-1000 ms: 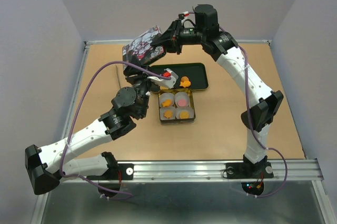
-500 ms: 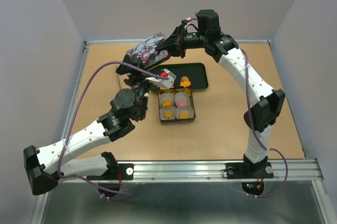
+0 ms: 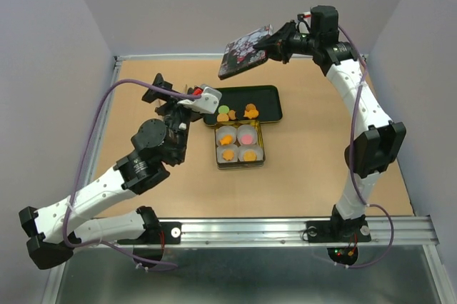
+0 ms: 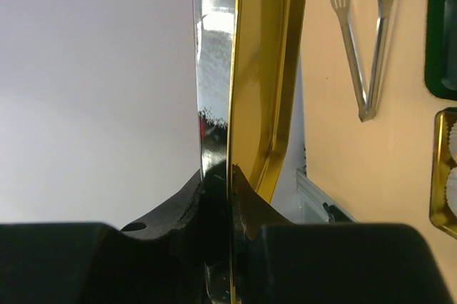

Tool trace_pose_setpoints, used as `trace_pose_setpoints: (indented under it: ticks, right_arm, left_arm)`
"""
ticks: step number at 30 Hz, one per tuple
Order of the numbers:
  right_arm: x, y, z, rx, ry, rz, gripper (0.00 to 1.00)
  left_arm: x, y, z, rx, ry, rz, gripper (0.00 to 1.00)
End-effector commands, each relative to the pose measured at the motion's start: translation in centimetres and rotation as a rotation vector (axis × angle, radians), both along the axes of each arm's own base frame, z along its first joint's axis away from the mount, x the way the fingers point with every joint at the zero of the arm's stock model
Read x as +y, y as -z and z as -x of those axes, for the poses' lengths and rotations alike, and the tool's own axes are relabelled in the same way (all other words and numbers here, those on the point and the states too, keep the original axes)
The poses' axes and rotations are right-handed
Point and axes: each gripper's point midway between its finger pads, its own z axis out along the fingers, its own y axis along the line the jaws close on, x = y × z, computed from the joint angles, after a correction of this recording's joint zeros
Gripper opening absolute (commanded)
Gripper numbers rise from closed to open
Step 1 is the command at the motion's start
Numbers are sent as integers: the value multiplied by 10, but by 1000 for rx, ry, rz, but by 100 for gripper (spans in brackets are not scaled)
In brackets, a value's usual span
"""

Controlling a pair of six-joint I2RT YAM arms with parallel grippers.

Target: Pack the cookies

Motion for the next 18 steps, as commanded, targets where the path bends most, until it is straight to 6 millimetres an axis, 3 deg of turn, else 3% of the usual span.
trace_pose_setpoints:
  ticks: [1, 6, 11, 12, 15, 18]
  right_arm:
    - [-7, -24, 13, -127, -12, 5, 0]
    - [-27, -10, 20, -148, -2, 49, 0]
    - [-42, 13, 45, -176, -11, 112, 0]
    - [-44, 18, 49, -174, -13, 120, 0]
    - [-50, 31, 64, -181, -17, 148, 0]
    - [-55, 43, 78, -193, -30, 173, 0]
  left_arm:
    - [4, -23, 10, 22, 54, 248, 99]
    - [-7, -18, 11, 117, 95, 398, 99]
    - [-17, -19, 4, 200, 96, 553, 99]
    - [-17, -28, 1, 206, 117, 593, 99]
    - [-22, -23, -17, 287, 152, 656, 99]
    - [-28, -3, -35, 366, 167, 697, 99]
